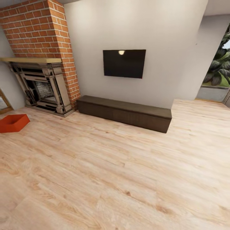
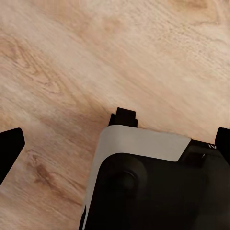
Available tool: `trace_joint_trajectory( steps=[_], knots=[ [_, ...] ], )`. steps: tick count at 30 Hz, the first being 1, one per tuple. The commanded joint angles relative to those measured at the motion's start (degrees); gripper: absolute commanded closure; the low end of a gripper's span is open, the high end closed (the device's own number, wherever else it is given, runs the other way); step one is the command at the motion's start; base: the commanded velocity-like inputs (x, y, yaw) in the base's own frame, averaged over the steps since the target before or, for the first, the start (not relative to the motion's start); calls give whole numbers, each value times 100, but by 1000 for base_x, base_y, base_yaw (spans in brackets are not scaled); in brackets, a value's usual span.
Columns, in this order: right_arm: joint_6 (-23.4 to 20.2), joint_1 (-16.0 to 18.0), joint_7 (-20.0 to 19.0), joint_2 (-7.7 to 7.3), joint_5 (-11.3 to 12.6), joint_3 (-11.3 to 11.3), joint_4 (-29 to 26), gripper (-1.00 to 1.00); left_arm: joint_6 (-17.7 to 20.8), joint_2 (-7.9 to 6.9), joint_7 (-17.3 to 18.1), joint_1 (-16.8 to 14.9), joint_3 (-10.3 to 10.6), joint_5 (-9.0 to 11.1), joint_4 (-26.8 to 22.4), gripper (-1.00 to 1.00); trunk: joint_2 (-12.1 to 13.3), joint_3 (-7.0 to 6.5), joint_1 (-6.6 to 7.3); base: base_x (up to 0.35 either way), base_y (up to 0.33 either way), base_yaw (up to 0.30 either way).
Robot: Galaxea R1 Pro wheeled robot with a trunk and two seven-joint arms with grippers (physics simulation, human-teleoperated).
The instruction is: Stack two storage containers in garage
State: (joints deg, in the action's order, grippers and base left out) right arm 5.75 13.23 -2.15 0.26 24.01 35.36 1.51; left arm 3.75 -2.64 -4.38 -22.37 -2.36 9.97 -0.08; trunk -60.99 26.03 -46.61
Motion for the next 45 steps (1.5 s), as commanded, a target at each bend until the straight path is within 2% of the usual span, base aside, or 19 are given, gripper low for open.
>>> trace_joint_trajectory(
  steps=[1,45],
  knots=[
    [31,6,-22,2,60,46,16,-100,20,1,-11,-4,-21,30,-1,-100,-3,5,-3,322,0,271],
    [31,7,-22,0,60,50,16,-100,13,1,-11,-7,-19,31,-1,-100,-3,5,-3,322,0,271]
  ],
)
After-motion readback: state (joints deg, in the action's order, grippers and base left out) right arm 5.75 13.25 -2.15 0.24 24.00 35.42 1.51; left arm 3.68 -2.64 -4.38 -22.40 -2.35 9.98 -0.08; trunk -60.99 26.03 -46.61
